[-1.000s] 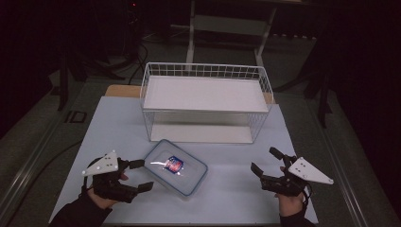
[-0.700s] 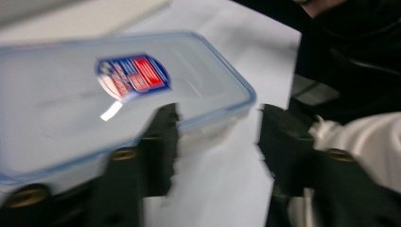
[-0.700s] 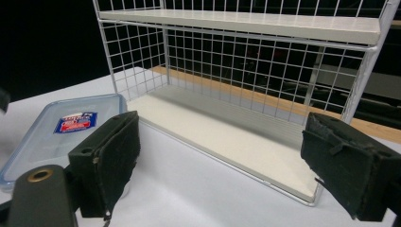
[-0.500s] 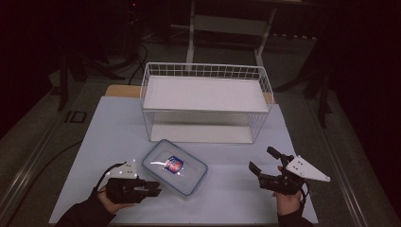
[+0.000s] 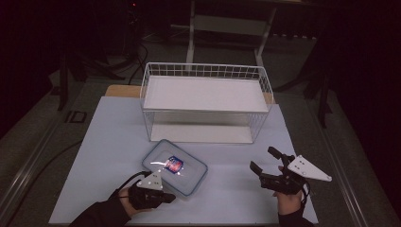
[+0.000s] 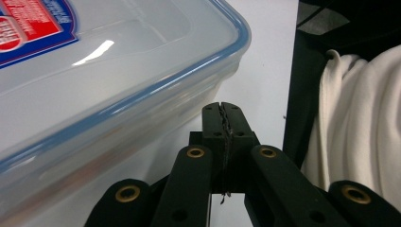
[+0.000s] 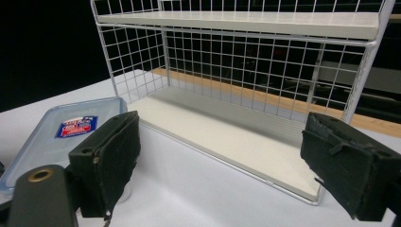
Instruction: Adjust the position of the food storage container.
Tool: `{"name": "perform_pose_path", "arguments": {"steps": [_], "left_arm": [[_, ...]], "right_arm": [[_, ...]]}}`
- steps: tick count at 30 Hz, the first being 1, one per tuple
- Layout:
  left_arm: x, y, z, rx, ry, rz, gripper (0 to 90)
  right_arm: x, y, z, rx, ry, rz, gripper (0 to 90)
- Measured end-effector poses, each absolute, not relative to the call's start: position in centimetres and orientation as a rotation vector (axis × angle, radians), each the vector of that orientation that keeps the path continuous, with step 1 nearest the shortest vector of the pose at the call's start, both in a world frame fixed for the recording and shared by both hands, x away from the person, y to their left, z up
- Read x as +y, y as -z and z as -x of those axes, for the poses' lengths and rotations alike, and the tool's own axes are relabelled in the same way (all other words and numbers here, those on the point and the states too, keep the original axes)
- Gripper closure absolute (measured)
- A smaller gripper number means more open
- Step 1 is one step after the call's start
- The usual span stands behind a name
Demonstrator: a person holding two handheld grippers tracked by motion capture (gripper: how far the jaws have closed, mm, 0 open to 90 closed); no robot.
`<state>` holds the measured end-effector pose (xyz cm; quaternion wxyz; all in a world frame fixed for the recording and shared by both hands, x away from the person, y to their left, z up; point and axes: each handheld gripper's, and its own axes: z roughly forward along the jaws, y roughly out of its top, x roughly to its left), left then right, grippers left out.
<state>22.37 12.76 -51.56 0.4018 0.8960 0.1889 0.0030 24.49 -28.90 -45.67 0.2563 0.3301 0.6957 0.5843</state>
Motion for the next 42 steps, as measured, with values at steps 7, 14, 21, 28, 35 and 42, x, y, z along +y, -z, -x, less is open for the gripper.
{"name": "perform_pose_path", "arguments": {"steps": [7,14,21,28,35,42], "left_arm": [[11.1,51.7,-22.8,0.476,-0.019,-2.293,89.7],[10.1,51.8,-23.6,0.498,-0.038,-2.288,89.7],[8.8,51.8,-24.4,0.523,-0.042,-2.28,89.7],[7.9,51.7,-25.1,0.534,-0.05,-2.28,89.8],[6.8,51.7,-25.9,0.536,-0.043,-2.275,89.8],[5.9,51.7,-26.8,0.548,-0.037,-2.271,89.9]], "right_arm": [[-29.2,45.7,-24.5,1.888,-1.594,-0.906,12.6],[-29.3,45.7,-24.6,1.891,-1.6,-0.908,12.9],[-29.3,45.8,-24.6,1.901,-1.603,-0.912,13.0],[-29.2,45.8,-24.6,1.906,-1.605,-0.909,13.1],[-29.2,45.8,-24.6,1.912,-1.606,-0.906,13.2],[-29.3,45.8,-24.6,1.911,-1.61,-0.902,13.2]]}}
